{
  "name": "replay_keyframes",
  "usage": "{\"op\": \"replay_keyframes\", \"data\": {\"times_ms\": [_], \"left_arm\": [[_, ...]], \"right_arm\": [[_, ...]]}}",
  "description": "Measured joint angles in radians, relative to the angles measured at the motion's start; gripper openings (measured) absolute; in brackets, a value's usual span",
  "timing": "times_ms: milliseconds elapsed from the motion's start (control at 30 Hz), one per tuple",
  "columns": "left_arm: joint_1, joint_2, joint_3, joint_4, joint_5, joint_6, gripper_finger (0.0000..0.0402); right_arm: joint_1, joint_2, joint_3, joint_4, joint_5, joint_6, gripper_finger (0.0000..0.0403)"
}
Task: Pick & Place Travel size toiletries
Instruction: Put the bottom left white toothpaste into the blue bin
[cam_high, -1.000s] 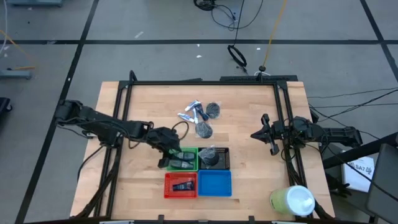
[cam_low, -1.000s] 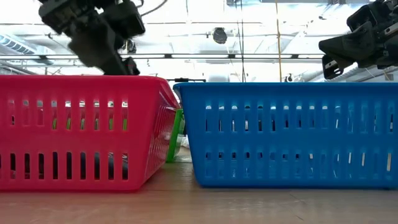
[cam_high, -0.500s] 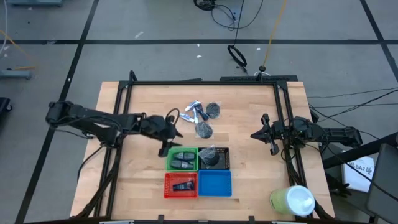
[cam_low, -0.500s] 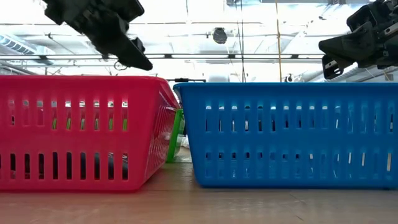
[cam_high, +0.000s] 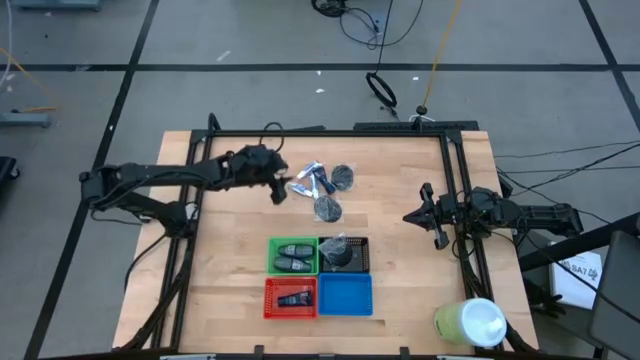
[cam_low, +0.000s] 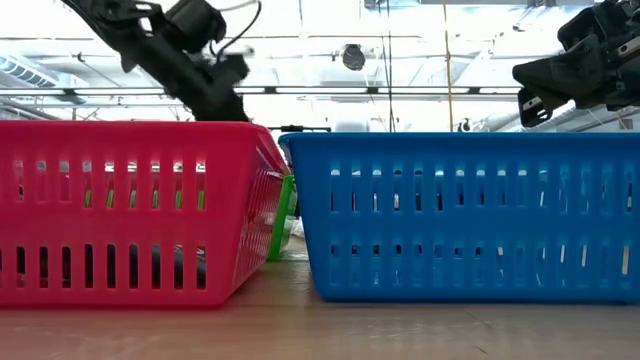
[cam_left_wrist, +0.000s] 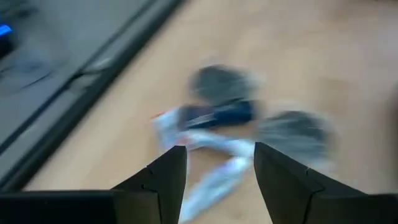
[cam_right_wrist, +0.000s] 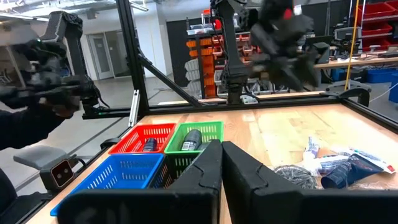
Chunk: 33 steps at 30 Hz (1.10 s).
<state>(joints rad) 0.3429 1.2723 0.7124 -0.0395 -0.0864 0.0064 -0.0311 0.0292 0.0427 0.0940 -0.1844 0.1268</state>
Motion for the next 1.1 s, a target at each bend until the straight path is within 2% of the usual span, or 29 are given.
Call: {"op": "replay_keyframes", "data": {"times_ms": [133,200,267,433,800,1100], "left_arm": [[0.044,0.045,0.000,-0.009,-0.180,-0.089,0.0184],[0.059,0.072,0.000,-0.010,-0.195,-0.129,0.0184],[0.065,0.106,0.000,-0.002,-0.147,-0.093,0.0184],[0.045,0.209,0.001,0.015,0.015,0.106,0.0184],[0.036,0.398,0.001,0.060,-0.007,0.196,0.0184],[0.050,0.428,0.003,0.113,0.017,0.236,0.0181]], "right_arm": [[0.000,0.000,0.000,0.000,0.000,0.000,0.0000],[0.000,0.000,0.000,0.000,0.000,0.000,0.0000],[0.000,0.000,0.000,0.000,0.000,0.000,0.0000],[0.000,0.000,0.000,0.000,0.000,0.000,0.0000],[0.000,0.000,0.000,0.000,0.000,0.000,0.0000],[0.000,0.000,0.000,0.000,0.000,0.000,0.0000]]}}
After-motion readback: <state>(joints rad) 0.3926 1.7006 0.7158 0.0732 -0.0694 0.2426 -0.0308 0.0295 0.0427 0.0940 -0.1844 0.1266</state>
